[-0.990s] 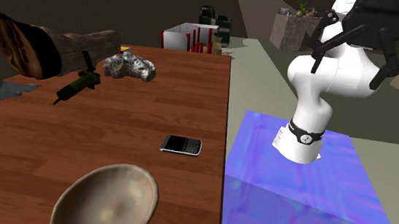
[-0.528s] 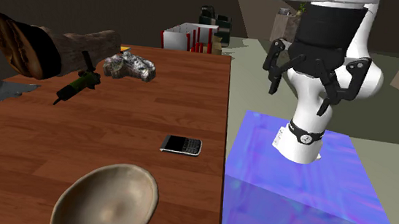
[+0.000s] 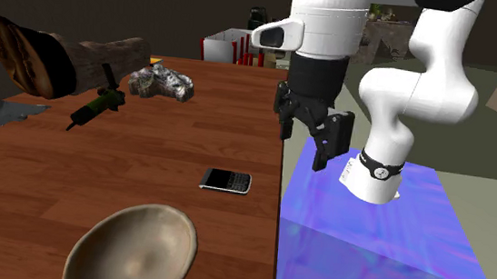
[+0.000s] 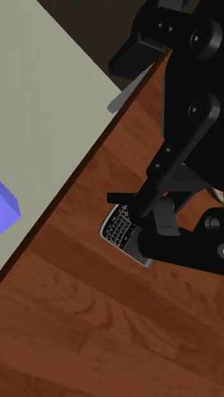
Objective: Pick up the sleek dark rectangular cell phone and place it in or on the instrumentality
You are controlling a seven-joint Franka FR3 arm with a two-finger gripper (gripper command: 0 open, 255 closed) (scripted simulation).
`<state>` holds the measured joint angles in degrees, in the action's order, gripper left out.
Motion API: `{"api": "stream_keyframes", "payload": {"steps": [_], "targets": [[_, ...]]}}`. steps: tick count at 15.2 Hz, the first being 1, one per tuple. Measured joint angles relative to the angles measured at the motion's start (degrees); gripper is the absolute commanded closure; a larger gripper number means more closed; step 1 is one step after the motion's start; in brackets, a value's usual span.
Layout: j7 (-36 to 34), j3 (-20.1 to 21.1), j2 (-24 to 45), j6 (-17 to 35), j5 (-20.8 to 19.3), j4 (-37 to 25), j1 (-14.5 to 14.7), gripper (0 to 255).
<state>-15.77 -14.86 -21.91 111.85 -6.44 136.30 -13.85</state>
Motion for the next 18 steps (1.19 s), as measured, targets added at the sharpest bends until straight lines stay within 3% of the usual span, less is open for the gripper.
{"api": "stream_keyframes", "payload": {"steps": [11,18], "targets": [[-5.46,-8.31,15.26,14.99,5.63,-2.67,-6.12,0],[-4.30,-9.33,19.83,21.22,8.23,-0.88,-6.59,0]]}}
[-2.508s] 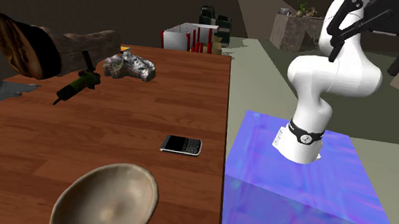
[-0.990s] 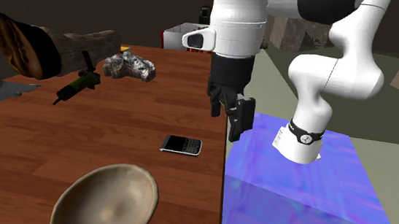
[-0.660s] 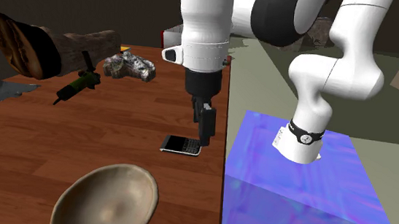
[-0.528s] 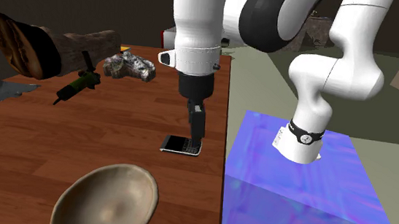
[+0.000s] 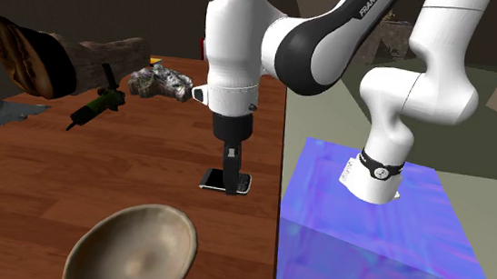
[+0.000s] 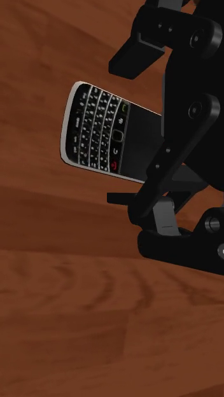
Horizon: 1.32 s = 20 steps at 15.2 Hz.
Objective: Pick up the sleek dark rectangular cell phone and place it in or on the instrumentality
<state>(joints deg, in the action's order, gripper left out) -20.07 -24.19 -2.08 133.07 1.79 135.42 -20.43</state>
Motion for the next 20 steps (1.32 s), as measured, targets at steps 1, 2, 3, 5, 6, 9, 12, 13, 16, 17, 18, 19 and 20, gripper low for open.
{"api": "stream_keyframes", "payload": {"steps": [1,2,3,5,6,9,12,13,16,17,18,19,20], "targets": [[0.08,0.04,0.41,0.56,0.26,0.18,0.07,0],[0.24,0.02,0.69,0.99,0.42,0.36,0.06,0],[0.30,0.01,0.82,1.14,0.50,0.40,0.06,0],[0.37,0.00,0.91,1.27,0.57,0.43,0.05,0],[0.37,0.00,0.93,1.30,0.57,0.44,0.05,0],[0.37,0.00,0.93,1.31,0.58,0.45,0.05,255],[0.36,0.01,0.90,1.30,0.57,0.45,0.05,255],[0.35,0.01,0.89,1.29,0.56,0.46,0.05,255],[0.35,0.01,0.89,1.29,0.56,0.46,0.05,255],[0.35,0.01,0.89,1.29,0.56,0.46,0.05,255],[0.35,0.01,0.89,1.29,0.56,0.46,0.05,255],[0.35,0.01,0.90,1.30,0.57,0.45,0.06,255],[0.24,0.01,0.63,0.95,0.40,0.35,0.04,255]]}}
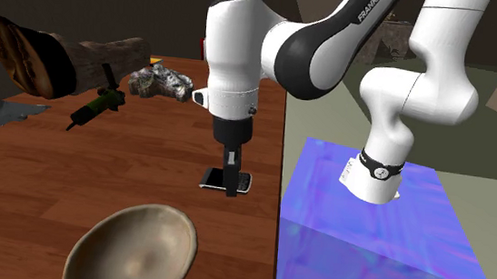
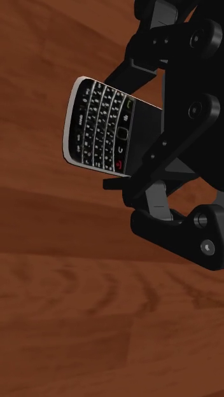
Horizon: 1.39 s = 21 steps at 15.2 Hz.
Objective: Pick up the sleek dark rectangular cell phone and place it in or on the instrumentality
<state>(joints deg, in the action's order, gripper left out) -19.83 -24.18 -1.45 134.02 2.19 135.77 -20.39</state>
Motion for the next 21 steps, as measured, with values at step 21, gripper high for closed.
{"api": "stream_keyframes", "payload": {"steps": [21], "targets": [[-3.61,1.04,-8.55,-16.13,-4.15,-8.31,-0.19,255]]}}
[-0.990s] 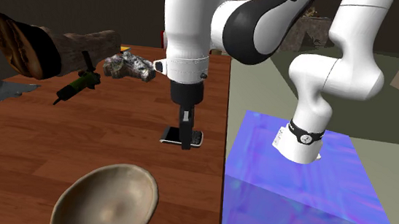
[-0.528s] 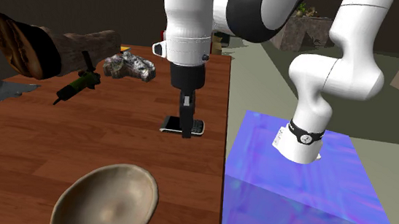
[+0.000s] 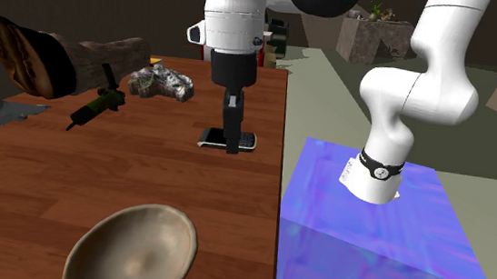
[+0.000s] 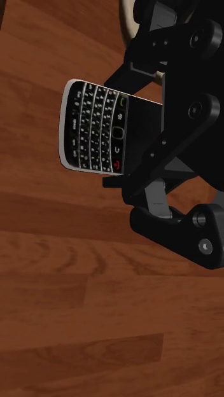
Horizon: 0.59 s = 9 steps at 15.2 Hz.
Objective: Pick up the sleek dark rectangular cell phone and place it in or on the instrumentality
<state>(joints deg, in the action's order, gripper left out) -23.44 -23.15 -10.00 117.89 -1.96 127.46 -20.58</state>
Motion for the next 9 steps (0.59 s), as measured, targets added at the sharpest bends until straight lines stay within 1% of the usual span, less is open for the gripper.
{"api": "stream_keyframes", "payload": {"steps": [2,3,6,9], "targets": [[-0.22,0.12,-0.64,-1.23,-0.24,-0.63,-0.02,255],[-0.34,0.23,0.15,-1.48,0.12,-1.63,0.20,255],[-0.94,0.86,4.80,-2.37,2.17,-6.84,1.33,255],[-1.40,1.49,10.77,-3.90,4.64,-13.91,2.24,255]]}}
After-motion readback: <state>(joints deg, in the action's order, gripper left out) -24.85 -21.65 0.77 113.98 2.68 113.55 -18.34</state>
